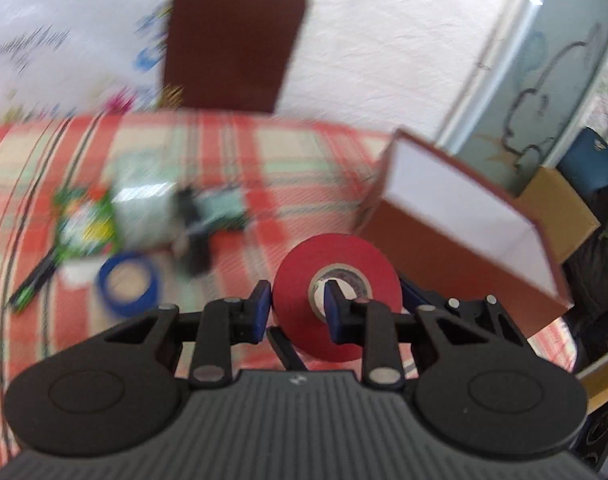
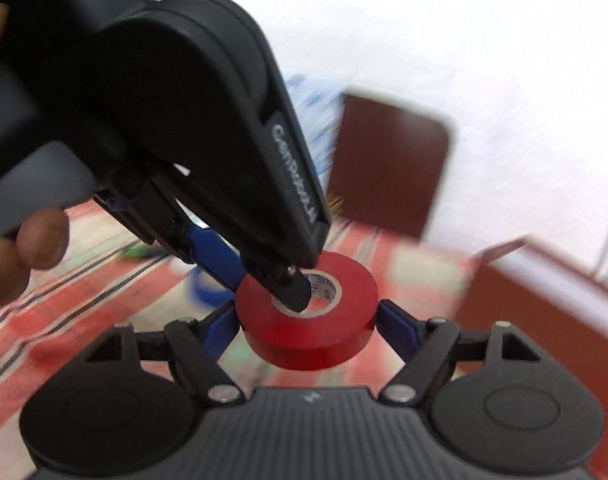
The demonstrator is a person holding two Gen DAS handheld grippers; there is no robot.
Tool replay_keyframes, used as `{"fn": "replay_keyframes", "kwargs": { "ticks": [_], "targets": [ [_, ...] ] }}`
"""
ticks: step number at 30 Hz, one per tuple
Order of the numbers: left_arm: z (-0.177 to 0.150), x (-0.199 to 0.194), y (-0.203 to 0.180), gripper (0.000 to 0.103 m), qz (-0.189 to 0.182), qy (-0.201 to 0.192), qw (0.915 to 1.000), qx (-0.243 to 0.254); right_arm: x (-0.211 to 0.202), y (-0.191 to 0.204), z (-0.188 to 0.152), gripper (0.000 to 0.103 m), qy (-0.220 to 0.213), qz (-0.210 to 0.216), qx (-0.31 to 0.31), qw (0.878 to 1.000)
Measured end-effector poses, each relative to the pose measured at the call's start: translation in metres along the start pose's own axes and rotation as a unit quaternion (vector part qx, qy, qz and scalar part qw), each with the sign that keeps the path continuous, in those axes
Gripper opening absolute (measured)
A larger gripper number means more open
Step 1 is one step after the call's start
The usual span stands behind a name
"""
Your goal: Organize objects
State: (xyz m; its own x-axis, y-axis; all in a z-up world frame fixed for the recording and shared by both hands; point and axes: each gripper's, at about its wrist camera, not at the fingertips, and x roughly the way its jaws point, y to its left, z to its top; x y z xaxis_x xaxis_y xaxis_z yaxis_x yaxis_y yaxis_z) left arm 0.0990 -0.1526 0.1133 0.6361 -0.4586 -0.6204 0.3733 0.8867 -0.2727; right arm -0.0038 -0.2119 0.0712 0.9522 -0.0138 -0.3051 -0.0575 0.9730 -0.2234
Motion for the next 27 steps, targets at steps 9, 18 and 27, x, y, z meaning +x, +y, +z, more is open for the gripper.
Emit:
{"fn": "replay_keyframes", "kwargs": {
  "ticks": [9, 18, 27],
  "targets": [
    [0.057, 0.077, -0.096, 0.031, -0.063, -0.007, 0.9949, 0.079, 0.02, -0.137, 0.015, 0.077, -0.001, -0.088, 0.11, 0.99],
    [0.046, 0.122, -0.122, 0.034, -0.035, 0.036, 0.9923, 0.113, 0.05, -0.191, -0.017, 0.08, 0.053, -0.08, 0.221, 0.971],
    [0.031, 0.066, -0.099, 0.046, -0.017, -0.003, 0.9908, 0.134, 0.011, -0.151, -0.015, 0.074, -0.013, -0.094, 0.193, 0.977]
  ]
}}
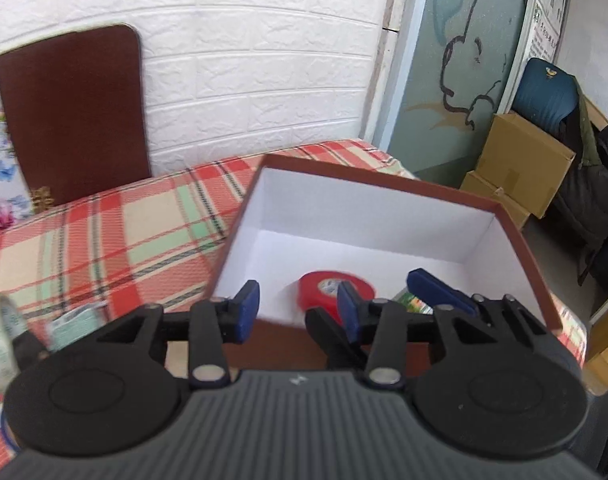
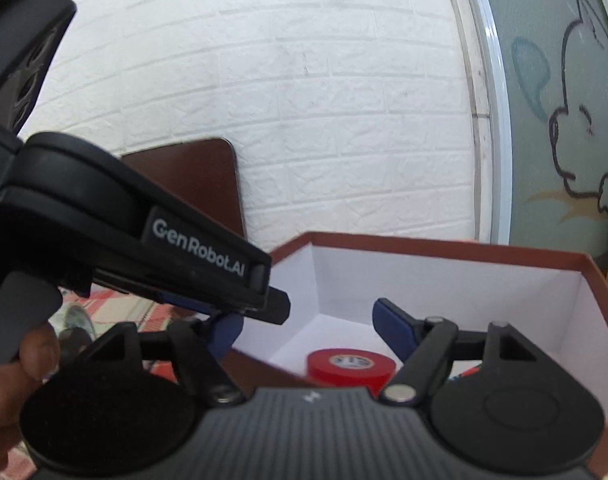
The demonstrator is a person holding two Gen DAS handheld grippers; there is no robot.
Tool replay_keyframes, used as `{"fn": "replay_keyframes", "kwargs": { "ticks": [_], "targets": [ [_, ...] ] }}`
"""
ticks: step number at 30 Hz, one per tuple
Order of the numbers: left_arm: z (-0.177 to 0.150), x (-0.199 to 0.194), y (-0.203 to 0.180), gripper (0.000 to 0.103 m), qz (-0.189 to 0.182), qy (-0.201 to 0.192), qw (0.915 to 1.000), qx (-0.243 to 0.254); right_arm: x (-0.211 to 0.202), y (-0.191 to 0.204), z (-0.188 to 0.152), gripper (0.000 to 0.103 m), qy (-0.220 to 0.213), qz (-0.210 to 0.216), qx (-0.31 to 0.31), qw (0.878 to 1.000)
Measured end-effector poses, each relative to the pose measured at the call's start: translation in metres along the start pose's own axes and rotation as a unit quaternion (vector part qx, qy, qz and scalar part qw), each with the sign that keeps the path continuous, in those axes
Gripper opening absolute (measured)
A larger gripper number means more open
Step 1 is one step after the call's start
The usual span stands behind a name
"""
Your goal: Organize objects
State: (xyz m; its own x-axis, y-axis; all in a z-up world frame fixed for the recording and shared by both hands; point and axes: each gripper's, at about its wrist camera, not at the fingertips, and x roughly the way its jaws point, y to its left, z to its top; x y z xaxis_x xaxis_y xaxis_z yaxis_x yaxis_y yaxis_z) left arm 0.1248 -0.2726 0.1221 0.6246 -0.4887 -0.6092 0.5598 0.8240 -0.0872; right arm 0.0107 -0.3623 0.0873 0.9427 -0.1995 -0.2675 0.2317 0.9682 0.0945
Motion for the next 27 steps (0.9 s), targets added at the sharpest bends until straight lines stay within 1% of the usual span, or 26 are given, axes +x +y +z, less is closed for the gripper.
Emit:
{"fn": "replay_keyframes", "kwargs": {
  "ticks": [2, 3, 4, 5, 7, 9, 12, 15, 18, 21, 25, 27],
  "targets": [
    [-0.01, -0.014, 0.004, 0.045, 0.019, 0.0, 0.9998, 0.002, -0.013, 0.015, -0.009, 0.074, -0.017, 0.002, -0.014, 1.0],
    [-0.016, -0.02, 0.006, 0.045, 0.029, 0.001, 0.9996, 0.001, -0.021, 0.025, -0.016, 0.074, -0.02, 0.003, -0.021, 1.0],
    [-0.022, -0.025, 0.01, 0.045, 0.039, 0.005, 0.9992, -0.004, -0.02, 0.035, -0.019, 0.074, -0.018, 0.008, -0.024, 1.0],
    [-0.028, -0.028, 0.014, 0.045, 0.046, 0.01, 0.9989, -0.008, -0.021, 0.042, -0.024, 0.074, -0.01, 0.019, -0.023, 1.0],
    [-0.041, -0.036, 0.028, 0.045, 0.063, 0.02, 0.9976, -0.02, -0.02, 0.058, -0.032, 0.074, 0.021, 0.041, -0.025, 0.999],
    [-0.055, -0.044, 0.041, 0.045, 0.082, 0.029, 0.9957, -0.033, -0.012, 0.075, -0.043, 0.074, 0.054, 0.049, -0.031, 0.997],
    [-0.074, -0.057, 0.06, 0.045, 0.111, 0.037, 0.9921, -0.047, -0.015, 0.081, -0.045, 0.074, 0.083, 0.061, -0.017, 0.994],
    [-0.088, -0.07, 0.076, 0.045, 0.134, 0.037, 0.9888, -0.054, -0.015, 0.08, -0.046, 0.074, 0.096, 0.052, -0.009, 0.994],
    [-0.104, -0.083, 0.089, 0.046, 0.154, 0.038, 0.9853, -0.063, -0.019, 0.075, -0.043, 0.074, 0.103, 0.043, 0.013, 0.994],
    [-0.119, -0.092, 0.101, 0.048, 0.168, 0.042, 0.9823, -0.071, -0.044, 0.076, -0.046, 0.074, 0.11, 0.038, 0.036, 0.993],
    [-0.139, -0.103, 0.114, 0.051, 0.195, 0.045, 0.9772, -0.07, -0.049, 0.09, -0.05, 0.074, 0.13, 0.048, 0.038, 0.99],
    [-0.149, -0.109, 0.121, 0.055, 0.203, 0.048, 0.9751, -0.074, -0.052, 0.101, -0.053, 0.074, 0.141, 0.062, 0.037, 0.987]
  ]
}}
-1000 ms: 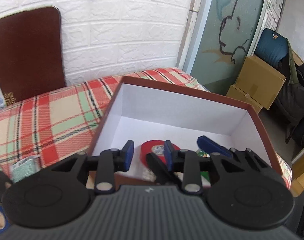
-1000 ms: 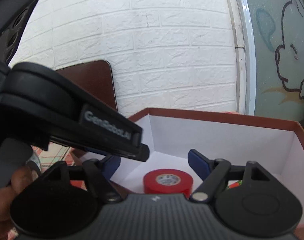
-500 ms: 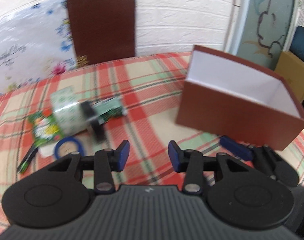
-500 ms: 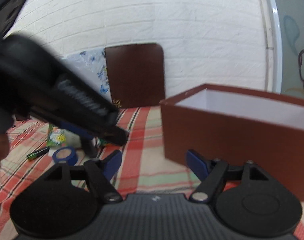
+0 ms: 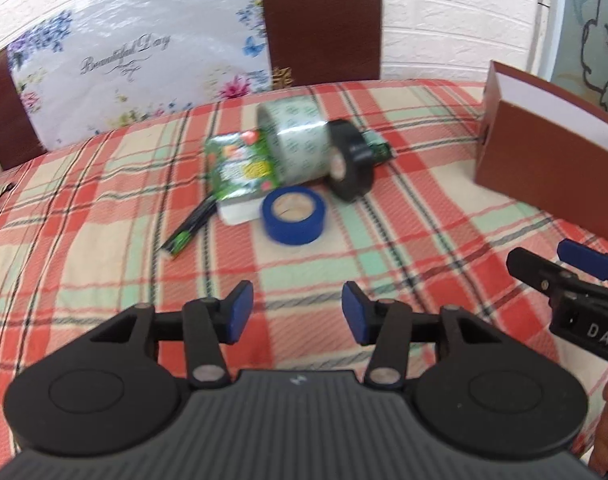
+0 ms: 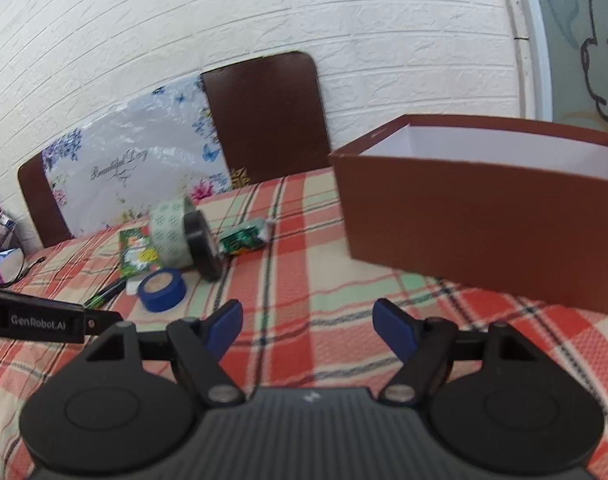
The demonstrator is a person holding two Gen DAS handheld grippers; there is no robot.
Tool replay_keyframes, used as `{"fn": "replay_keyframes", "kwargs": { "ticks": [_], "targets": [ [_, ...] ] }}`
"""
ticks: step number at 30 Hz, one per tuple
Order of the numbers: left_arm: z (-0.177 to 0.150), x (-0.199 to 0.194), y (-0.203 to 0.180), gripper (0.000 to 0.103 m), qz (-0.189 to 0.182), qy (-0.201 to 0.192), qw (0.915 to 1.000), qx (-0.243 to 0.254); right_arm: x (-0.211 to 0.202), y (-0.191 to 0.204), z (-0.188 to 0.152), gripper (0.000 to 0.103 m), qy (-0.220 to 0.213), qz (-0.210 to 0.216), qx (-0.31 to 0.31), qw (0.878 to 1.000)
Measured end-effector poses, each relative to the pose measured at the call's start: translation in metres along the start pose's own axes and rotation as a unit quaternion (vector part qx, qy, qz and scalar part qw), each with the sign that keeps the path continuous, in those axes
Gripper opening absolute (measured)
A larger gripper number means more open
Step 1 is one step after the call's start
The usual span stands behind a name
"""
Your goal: Organize objects
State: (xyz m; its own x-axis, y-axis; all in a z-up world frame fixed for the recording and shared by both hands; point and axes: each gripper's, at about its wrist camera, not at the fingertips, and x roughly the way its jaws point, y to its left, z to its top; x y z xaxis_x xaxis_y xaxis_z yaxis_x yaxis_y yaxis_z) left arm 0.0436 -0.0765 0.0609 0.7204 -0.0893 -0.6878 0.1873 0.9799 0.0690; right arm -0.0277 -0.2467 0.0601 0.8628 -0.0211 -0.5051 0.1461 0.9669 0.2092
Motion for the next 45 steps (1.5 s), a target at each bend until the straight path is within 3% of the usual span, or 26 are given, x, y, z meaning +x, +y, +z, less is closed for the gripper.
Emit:
{"fn": "replay_keyframes", "kwargs": {
  "ticks": [5, 13, 17, 24, 31, 45],
  "targets": [
    [-0.019, -0.005, 0.024, 0.063, 0.01, 0.017, 0.9995, -0.023, 0.002, 0.031, -0.014, 0.075, 0.032, 0.031, -0.029, 0.999],
    [-0.051, -0.011, 0.037, 0.068, -0.038, 0.057, 0.9961, -0.054, 0.005, 0.066, -0.03, 0.075, 0.055, 0.039, -0.083, 0.994],
    [-0.06, -0.015, 0.031, 0.074, -0.054, 0.058, 0.9954, -0.055, 0.007, 0.065, -0.03, 0.081, 0.062, 0.031, -0.083, 0.994],
    [-0.062, -0.017, 0.028, 0.077, -0.069, 0.053, 0.9948, -0.053, 0.011, 0.064, -0.033, 0.081, 0.072, 0.019, -0.087, 0.993],
    [-0.062, -0.02, 0.025, 0.077, -0.07, 0.04, 0.9961, -0.035, 0.015, 0.06, -0.033, 0.081, 0.075, 0.002, -0.082, 0.994],
    [-0.063, -0.015, 0.038, 0.077, -0.075, 0.045, 0.9947, -0.053, 0.02, 0.068, -0.035, 0.081, 0.08, 0.002, -0.102, 0.992]
  ]
}}
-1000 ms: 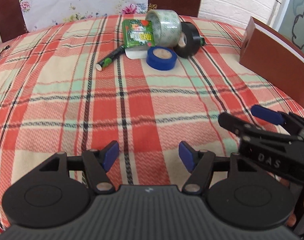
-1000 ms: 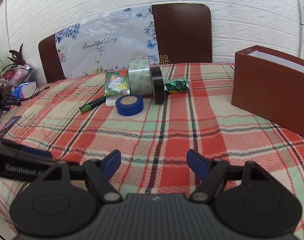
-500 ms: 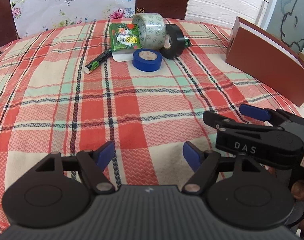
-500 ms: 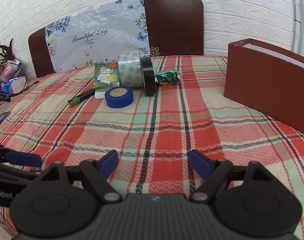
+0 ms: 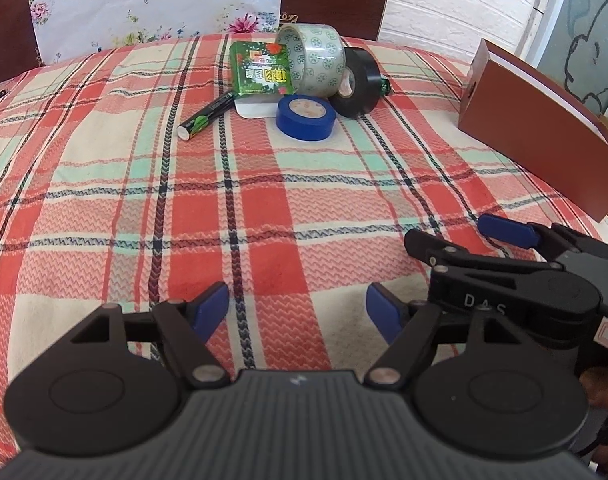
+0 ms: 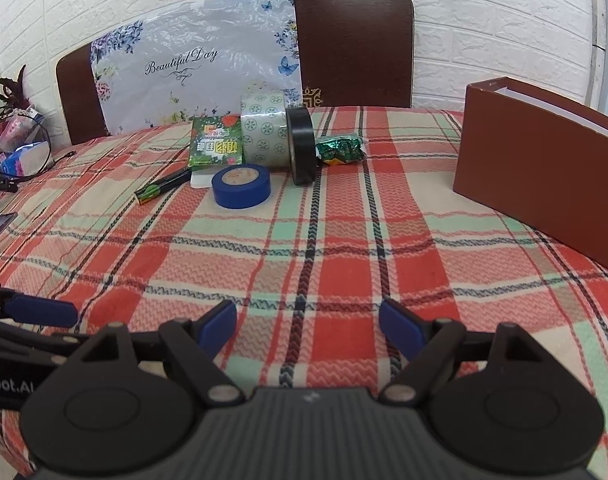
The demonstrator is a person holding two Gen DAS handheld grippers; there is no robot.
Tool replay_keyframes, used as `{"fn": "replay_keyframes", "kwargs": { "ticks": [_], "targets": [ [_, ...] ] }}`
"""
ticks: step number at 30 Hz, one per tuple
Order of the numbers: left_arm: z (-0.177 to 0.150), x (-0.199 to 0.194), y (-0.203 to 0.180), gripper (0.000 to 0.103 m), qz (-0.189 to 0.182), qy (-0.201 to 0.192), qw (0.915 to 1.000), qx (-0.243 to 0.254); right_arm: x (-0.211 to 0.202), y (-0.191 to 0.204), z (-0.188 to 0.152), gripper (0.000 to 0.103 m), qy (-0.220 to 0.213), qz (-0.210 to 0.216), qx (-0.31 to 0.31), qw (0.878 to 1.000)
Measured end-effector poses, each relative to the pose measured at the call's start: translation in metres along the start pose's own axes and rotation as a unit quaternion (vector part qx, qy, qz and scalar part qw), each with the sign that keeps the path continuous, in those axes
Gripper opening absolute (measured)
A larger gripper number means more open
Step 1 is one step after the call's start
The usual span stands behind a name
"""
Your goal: Organize objects
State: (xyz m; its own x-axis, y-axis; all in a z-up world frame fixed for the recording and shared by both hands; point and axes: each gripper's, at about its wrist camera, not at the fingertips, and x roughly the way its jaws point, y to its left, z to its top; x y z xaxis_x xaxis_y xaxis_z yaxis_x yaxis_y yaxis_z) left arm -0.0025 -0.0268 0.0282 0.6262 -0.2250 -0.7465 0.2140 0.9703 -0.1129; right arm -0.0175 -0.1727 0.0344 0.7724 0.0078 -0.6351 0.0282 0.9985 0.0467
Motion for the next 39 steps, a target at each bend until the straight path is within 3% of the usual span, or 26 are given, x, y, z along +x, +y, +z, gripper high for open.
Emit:
{"fn": "replay_keyframes", "kwargs": {
  "ticks": [39],
  "targets": [
    [0.009, -0.002, 0.089, 0.077, 0.022, -0.028, 0.9954, -0.088, 0.035, 0.073, 0.018, 0.083, 0.013, 0.015, -0.095, 0.995]
  ]
}}
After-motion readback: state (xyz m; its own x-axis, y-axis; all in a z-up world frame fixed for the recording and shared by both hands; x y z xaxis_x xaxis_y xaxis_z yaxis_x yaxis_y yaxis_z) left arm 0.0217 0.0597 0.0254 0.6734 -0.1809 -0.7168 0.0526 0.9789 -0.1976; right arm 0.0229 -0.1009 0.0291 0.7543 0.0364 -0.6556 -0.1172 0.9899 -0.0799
